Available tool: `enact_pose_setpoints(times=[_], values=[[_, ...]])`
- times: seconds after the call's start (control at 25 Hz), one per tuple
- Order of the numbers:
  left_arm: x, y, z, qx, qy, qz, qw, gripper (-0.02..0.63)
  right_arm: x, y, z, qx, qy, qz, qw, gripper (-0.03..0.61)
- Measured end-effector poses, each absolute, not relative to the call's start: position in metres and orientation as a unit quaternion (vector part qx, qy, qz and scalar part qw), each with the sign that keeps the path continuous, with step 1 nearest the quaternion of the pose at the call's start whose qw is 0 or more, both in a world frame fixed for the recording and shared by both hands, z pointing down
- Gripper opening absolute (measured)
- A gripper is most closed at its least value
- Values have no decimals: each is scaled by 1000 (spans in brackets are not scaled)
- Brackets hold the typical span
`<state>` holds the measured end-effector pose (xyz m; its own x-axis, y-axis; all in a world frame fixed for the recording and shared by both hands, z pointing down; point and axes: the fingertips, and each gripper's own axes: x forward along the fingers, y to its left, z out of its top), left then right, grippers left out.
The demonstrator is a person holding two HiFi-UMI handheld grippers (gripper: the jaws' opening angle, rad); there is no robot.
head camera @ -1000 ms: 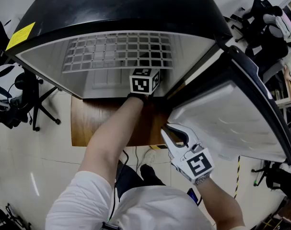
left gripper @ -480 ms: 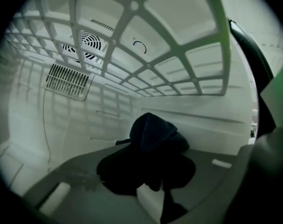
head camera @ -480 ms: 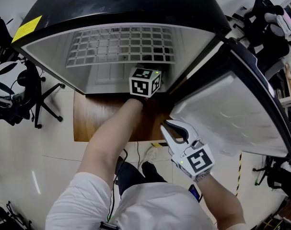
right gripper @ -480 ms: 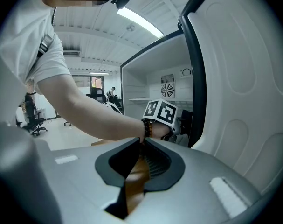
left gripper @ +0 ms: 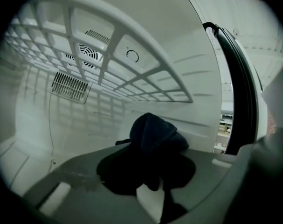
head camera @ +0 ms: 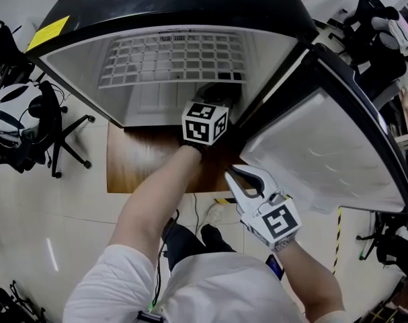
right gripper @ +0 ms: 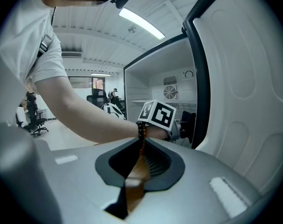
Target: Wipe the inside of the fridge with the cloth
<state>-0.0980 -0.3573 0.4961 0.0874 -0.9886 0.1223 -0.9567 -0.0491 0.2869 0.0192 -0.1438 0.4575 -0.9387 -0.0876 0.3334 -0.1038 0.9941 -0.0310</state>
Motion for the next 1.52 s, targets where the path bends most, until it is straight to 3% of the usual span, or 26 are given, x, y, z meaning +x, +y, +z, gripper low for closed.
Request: enact_pose_setpoints(times=[1.52], values=[[-60, -274, 473, 765, -625, -34, 151, 103, 31, -140, 415, 103, -983, 2, 150, 35]])
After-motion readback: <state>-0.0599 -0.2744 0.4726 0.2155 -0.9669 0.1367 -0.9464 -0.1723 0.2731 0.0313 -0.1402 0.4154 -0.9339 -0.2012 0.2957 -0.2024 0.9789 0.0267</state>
